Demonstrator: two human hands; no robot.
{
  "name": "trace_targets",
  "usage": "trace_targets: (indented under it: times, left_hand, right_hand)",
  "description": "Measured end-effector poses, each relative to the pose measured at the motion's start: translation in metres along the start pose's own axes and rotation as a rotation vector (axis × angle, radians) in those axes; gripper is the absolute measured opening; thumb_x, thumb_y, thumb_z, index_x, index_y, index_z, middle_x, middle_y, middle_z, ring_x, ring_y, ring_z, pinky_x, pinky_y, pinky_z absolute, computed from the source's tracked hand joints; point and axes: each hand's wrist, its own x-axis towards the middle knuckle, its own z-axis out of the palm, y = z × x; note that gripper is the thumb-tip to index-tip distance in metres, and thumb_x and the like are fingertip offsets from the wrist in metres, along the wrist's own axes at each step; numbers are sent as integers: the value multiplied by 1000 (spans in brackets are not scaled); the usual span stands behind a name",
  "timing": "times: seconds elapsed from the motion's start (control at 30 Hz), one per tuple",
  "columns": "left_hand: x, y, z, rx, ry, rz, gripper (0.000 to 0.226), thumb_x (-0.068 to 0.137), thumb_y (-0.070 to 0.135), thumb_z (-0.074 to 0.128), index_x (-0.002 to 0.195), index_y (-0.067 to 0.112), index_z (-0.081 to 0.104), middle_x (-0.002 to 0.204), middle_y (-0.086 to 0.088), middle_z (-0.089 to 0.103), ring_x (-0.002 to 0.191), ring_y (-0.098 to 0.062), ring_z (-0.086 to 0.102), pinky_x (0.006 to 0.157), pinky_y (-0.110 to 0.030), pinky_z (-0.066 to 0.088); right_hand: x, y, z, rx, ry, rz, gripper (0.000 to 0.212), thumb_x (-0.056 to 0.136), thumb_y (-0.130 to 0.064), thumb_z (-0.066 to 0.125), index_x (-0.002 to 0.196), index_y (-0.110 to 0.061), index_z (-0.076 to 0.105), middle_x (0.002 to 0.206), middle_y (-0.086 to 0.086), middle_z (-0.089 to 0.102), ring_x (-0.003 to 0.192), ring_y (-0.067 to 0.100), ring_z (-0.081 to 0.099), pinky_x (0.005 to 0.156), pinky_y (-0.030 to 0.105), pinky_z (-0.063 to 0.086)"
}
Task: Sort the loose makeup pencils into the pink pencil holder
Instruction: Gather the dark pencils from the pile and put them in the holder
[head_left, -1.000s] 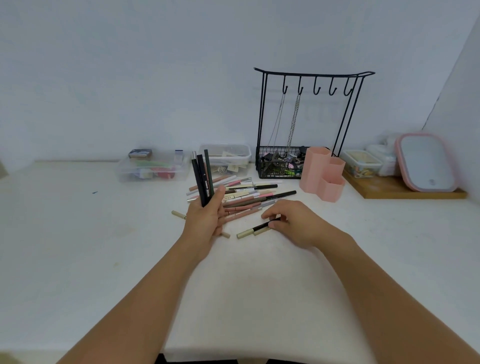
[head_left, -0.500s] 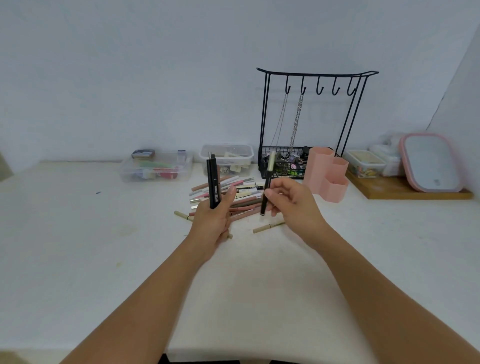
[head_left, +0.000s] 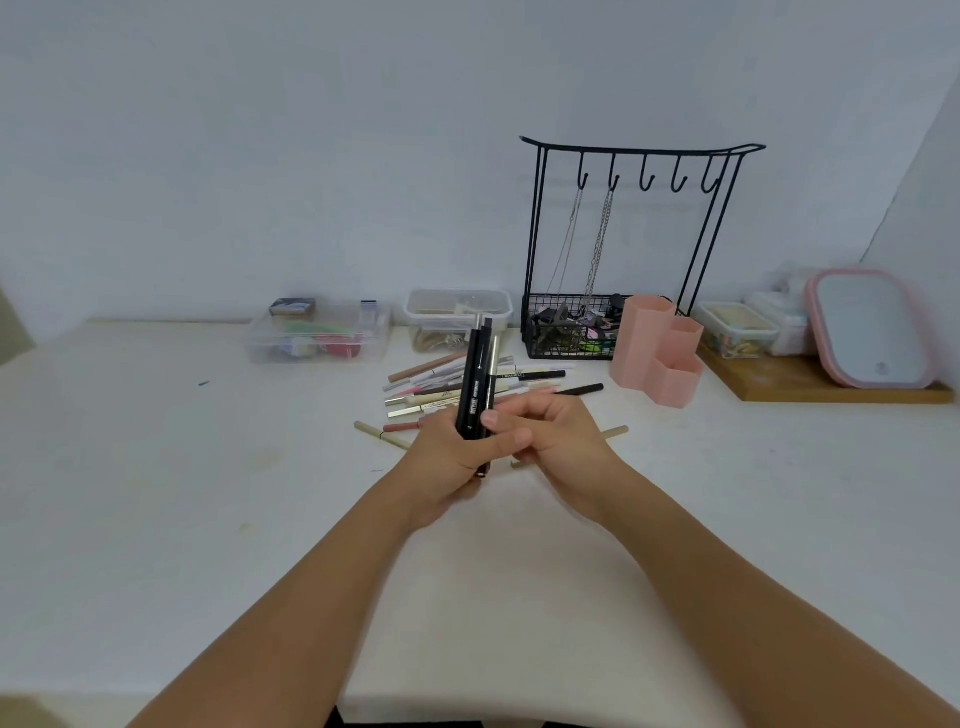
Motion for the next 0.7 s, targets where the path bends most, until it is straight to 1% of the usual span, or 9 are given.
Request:
trace_targets:
  times: [0.03,0.1,0.17,0.2,0.27,0.37,0.43,0.57,0.7]
  left_hand:
    - [0,0,-1,4,-16,-4,44,71,26,88,108,10,68,48,7,39,43,-10,26,41,-18,20]
    - [-2,2,-1,30,-38,-6,26,79,29,80,97,14,69,51,3,40,43,-12,31,41,-19,21]
    - [-3,5,0,43,-48,4,25,91,33,70,91,9,63,54,-1,48,46,-16,50,39,-20,30]
    - [-2,6,-1,30,-23,16,27,94,35,67,90,9,63,56,-3,51,51,-19,58,39,-22,35]
    - [2,7,-5,-24,122,48,29,98,37,63,82,12,59,58,-6,52,53,-19,58,39,-24,36]
    - [7,9,-20,-136,356,89,33,101,36,60,78,15,52,55,0,47,46,-13,44,38,-23,30]
    - [10,8,-31,-155,425,94,31,101,37,60,79,16,52,55,4,42,46,-11,38,38,-22,27]
    - [14,5,-41,-113,511,29,36,96,42,67,73,22,49,54,7,36,46,-10,29,42,-24,24]
    - [18,-1,-46,-160,526,21,24,91,34,74,90,16,60,55,3,37,46,-12,31,47,-25,25]
  right_hand:
    - [0,1,0,8,3,18,6,82,-12,77,77,-14,77,77,9,68,61,13,49,55,21,37]
    - [0,3,-1,18,0,40,5,83,-11,76,78,-12,77,76,15,65,61,16,46,53,22,36]
    - [3,3,-4,-8,15,19,8,87,-13,71,81,-11,77,73,17,63,62,20,48,54,23,37]
    - [5,2,-8,-49,53,-16,10,89,-15,70,83,-11,77,72,13,66,63,17,53,55,22,39]
    - [11,1,-21,-227,209,-129,9,89,-18,71,89,-12,77,78,2,73,66,6,58,60,17,43]
    - [19,8,-44,-681,401,-303,11,87,-15,72,98,-17,75,90,-6,72,75,-2,59,68,8,42]
    - [20,15,-50,-840,381,-345,17,87,-12,71,103,-18,73,95,-8,69,81,0,57,70,9,39]
    - [19,22,-44,-984,250,-324,24,88,-21,71,112,-22,70,105,-8,66,90,8,56,79,22,44]
    - [15,16,-30,-1100,119,-410,23,92,-23,66,116,-22,69,110,-6,65,102,11,54,91,27,45]
